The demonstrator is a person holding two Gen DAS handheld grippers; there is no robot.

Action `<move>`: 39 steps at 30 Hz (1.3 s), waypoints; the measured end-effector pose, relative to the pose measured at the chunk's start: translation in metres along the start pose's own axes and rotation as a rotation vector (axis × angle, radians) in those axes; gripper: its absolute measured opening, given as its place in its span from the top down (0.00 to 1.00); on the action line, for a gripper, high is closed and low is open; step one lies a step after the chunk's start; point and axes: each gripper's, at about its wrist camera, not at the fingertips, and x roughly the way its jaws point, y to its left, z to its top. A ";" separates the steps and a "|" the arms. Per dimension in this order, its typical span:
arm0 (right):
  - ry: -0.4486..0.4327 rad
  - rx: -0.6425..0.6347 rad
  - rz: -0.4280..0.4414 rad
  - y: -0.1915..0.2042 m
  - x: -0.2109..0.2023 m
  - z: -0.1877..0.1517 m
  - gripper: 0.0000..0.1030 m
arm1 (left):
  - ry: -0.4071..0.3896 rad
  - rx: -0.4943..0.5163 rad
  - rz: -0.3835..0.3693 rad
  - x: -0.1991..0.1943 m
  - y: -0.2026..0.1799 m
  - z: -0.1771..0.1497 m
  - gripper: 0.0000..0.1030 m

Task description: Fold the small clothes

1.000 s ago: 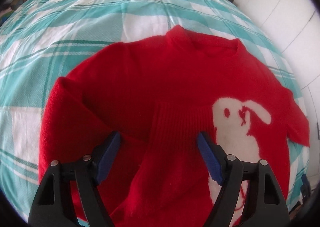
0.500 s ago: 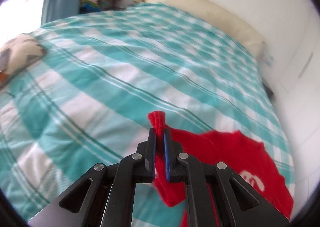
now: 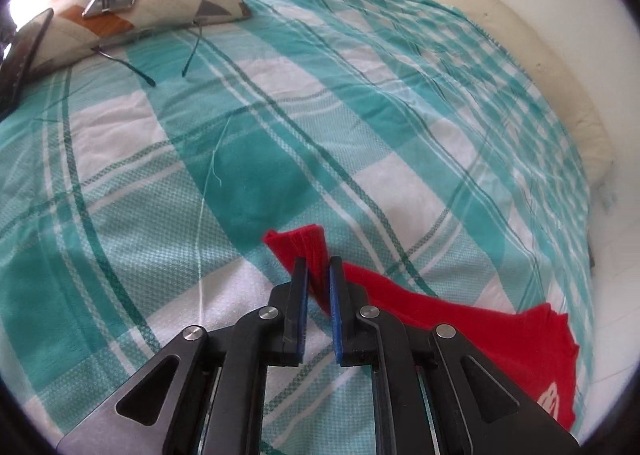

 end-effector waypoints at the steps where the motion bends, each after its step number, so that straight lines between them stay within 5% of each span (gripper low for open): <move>1: 0.001 -0.001 -0.002 0.000 0.001 0.000 0.39 | 0.006 0.008 -0.008 0.002 0.000 -0.001 0.84; 6: 0.019 -0.019 -0.010 0.005 0.007 -0.001 0.39 | 0.003 0.043 -0.085 0.009 0.003 -0.005 0.60; 12: 0.034 -0.054 -0.019 0.011 0.012 -0.004 0.39 | 0.006 0.001 -0.155 0.018 0.010 0.002 0.59; 14: 0.036 -0.056 -0.022 0.011 0.013 -0.004 0.39 | 0.009 0.025 -0.170 0.019 0.006 0.006 0.77; 15: 0.037 -0.055 -0.023 0.011 0.013 -0.004 0.39 | 0.011 0.051 -0.165 0.018 0.002 0.007 0.93; 21: 0.041 -0.043 -0.028 0.008 0.015 -0.004 0.39 | -0.180 0.090 0.030 -0.010 -0.006 0.017 0.95; 26: 0.046 -0.046 -0.027 0.008 0.017 -0.004 0.39 | -0.138 0.085 0.110 0.013 -0.003 0.019 0.94; 29: 0.044 -0.044 -0.026 0.007 0.017 -0.003 0.39 | -0.090 0.094 0.134 0.023 -0.002 0.014 0.83; 33: 0.047 -0.037 -0.022 0.006 0.016 -0.004 0.39 | -0.079 -0.013 0.048 0.009 0.019 0.013 0.50; 39: 0.049 -0.047 -0.017 0.008 0.018 -0.004 0.39 | -0.047 0.041 -0.032 -0.022 0.028 -0.007 0.44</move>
